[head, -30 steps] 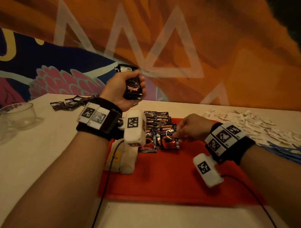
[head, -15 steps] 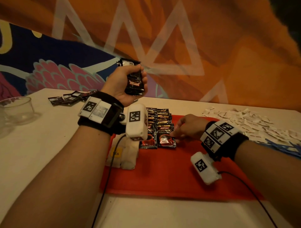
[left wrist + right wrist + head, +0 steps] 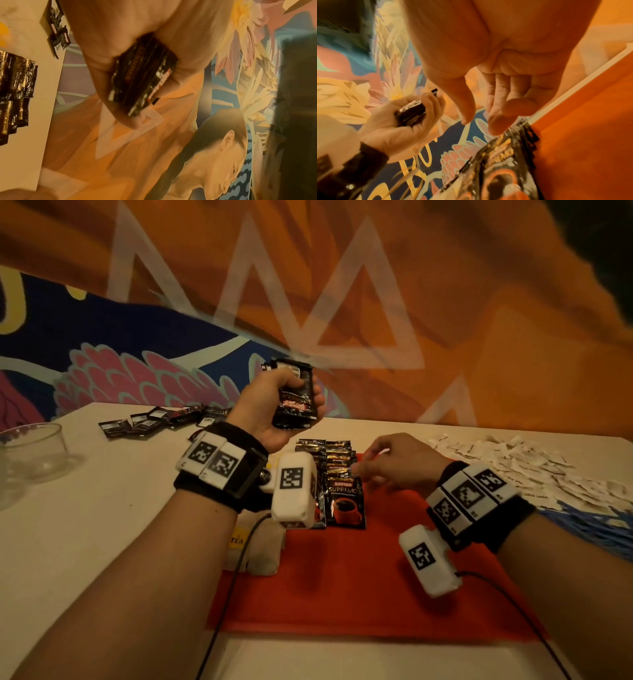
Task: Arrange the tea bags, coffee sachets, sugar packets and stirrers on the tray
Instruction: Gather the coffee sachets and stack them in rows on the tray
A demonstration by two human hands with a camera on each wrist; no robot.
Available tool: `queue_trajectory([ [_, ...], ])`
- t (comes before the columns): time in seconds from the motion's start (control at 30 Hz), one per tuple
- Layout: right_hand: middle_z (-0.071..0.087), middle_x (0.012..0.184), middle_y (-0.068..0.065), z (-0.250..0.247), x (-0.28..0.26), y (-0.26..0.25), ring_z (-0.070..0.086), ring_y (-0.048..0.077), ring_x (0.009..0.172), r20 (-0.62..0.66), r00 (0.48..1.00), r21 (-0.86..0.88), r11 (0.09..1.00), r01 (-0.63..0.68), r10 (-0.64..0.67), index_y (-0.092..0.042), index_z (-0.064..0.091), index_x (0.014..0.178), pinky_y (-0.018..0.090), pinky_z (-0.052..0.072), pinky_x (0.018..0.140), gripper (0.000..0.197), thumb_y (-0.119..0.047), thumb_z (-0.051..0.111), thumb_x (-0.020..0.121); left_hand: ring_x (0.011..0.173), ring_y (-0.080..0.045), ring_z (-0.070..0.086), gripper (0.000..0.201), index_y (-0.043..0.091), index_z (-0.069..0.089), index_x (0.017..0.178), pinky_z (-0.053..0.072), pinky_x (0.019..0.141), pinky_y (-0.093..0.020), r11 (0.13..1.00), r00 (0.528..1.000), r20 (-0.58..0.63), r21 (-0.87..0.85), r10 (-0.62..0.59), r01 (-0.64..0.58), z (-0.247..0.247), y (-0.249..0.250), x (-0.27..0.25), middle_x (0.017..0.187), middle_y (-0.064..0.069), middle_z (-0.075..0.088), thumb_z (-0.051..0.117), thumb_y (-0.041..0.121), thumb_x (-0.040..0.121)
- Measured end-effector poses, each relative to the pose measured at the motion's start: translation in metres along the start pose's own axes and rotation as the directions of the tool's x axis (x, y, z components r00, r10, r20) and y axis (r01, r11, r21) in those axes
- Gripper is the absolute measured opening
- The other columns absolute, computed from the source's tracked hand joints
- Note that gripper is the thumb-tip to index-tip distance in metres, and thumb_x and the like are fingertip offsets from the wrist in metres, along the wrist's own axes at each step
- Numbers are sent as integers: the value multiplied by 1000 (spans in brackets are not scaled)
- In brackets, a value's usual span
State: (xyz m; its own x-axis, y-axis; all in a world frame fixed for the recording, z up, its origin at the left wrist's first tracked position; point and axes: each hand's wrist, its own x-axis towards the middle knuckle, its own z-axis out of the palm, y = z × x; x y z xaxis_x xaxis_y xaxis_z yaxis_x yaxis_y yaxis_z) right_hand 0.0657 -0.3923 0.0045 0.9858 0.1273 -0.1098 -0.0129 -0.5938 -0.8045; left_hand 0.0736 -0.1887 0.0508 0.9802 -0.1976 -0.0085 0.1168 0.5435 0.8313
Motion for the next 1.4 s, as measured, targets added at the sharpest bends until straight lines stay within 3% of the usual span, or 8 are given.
queue_trajectory([
  [0.23, 70, 87, 2, -4, -6, -25, 64, 11, 68, -299, 911, 363, 849, 385, -285, -15, 67, 90, 25, 46, 54, 21, -35, 71, 87, 74, -24, 73, 13, 4, 65, 103, 62, 66, -35, 973, 1000, -8, 231, 15, -13, 8, -16, 2, 83, -11, 73, 64, 5, 89],
  [0.43, 70, 83, 1, -1, -6, -23, 60, -5, 53, -339, 876, 365, 811, 457, -342, -14, 66, 100, 11, 44, 49, 23, -1, 74, 83, 109, -39, 67, 53, -1, 61, 128, 55, 93, -48, 958, 998, 69, 287, 4, -24, 14, -32, 5, 121, -24, 67, 71, 16, 78],
  [0.6, 73, 78, -8, -14, -5, -21, 66, 1, 62, -539, 763, 275, 781, 561, -358, -23, 72, 87, 16, 49, 52, 20, -3, 75, 82, 64, -16, 53, 63, 10, 56, 110, 40, 56, -26, 973, 999, -37, 230, 13, -4, 13, -30, 11, 75, -3, 58, 68, 58, 71],
  [0.77, 68, 93, -15, -7, -9, -20, 67, -6, 82, -503, 632, 50, 711, 702, -589, -21, 73, 85, 11, 53, 73, 32, 11, 67, 81, 69, -16, 64, 48, 1, 58, 122, 47, 61, -25, 981, 999, 32, 192, -28, 22, 12, -30, 7, 90, -8, 67, 66, 31, 86],
  [0.93, 70, 107, -10, -5, 0, -16, 68, 7, 100, -492, 733, 280, 711, 645, -471, -30, 71, 86, 32, 58, 87, 40, 8, 61, 81, 104, -38, 69, 41, -1, 59, 128, 55, 94, -49, 962, 987, -31, 232, 156, -145, 14, -30, 9, 119, -23, 68, 66, 6, 88],
  [1.07, 72, 105, 4, 0, 5, -14, 70, 20, 101, -393, 865, 478, 734, 483, -314, -23, 68, 97, 37, 57, 82, 23, -16, 80, 80, 106, -35, 69, 29, 3, 63, 119, 57, 89, -44, 927, 967, 23, 278, 255, -251, 14, -34, 11, 110, -17, 72, 66, 1, 90],
  [1.2, 76, 89, 4, 0, 7, -11, 74, 19, 86, -415, 831, 320, 795, 515, -371, -20, 72, 84, 43, 58, 85, 16, -4, 76, 82, 105, -31, 70, 16, 10, 66, 106, 57, 88, -41, 915, 958, 105, 285, 266, -285, 17, -33, 7, 100, -9, 74, 65, 5, 91],
  [1.4, 74, 96, 13, -2, -1, -15, 74, 26, 85, -347, 837, 390, 746, 540, -424, -7, 71, 100, 42, 61, 77, 17, -5, 75, 83, 98, -28, 69, 13, 15, 70, 93, 53, 97, -52, 836, 930, 110, 409, 351, -364, 20, -34, 4, 88, -1, 73, 69, 3, 89],
])
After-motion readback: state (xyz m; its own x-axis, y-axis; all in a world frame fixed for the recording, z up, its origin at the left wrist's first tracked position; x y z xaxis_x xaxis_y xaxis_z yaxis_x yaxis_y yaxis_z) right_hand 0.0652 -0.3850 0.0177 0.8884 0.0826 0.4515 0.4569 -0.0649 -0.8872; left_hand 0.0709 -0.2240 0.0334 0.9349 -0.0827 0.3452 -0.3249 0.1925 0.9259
